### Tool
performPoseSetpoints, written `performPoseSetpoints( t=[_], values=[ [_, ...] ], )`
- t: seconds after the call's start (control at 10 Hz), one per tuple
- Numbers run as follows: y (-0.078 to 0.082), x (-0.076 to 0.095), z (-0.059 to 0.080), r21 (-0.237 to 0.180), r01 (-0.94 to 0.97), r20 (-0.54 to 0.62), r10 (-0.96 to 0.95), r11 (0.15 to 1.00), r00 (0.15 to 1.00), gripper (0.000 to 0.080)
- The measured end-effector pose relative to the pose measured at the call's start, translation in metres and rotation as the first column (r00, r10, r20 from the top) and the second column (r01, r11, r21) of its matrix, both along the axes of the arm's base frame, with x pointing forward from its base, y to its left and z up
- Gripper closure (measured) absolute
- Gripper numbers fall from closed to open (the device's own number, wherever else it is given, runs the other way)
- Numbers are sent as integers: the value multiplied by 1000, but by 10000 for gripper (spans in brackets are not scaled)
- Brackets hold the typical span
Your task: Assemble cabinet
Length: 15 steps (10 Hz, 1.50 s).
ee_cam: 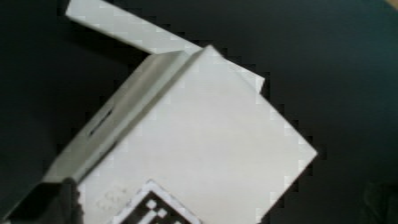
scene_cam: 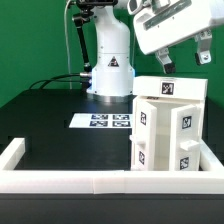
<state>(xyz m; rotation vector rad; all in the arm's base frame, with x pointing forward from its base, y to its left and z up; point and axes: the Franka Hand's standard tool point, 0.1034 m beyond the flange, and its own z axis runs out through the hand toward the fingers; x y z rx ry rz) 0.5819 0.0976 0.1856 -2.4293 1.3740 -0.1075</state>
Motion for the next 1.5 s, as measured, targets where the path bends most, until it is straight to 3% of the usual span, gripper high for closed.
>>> performPoseSetpoints(
  t=[0.3,0.5,0.7,1.1,1.2,1.5],
  values=[
    [-2,-1,0,-93,-305,65,311,948,948,2],
    [-5,-1,0,-191,-583,75,604,789,793,2],
    [4,-4,-2,-257,-718,24,747,647,665,2],
    [-2,-4,-3,-316,-832,16,879,457,477,2],
    [-4,-4,-4,-359,-887,-2,950,290,311,2],
    [-15,-1,-10,-421,-902,-80,995,-92,-64,2]
  ],
)
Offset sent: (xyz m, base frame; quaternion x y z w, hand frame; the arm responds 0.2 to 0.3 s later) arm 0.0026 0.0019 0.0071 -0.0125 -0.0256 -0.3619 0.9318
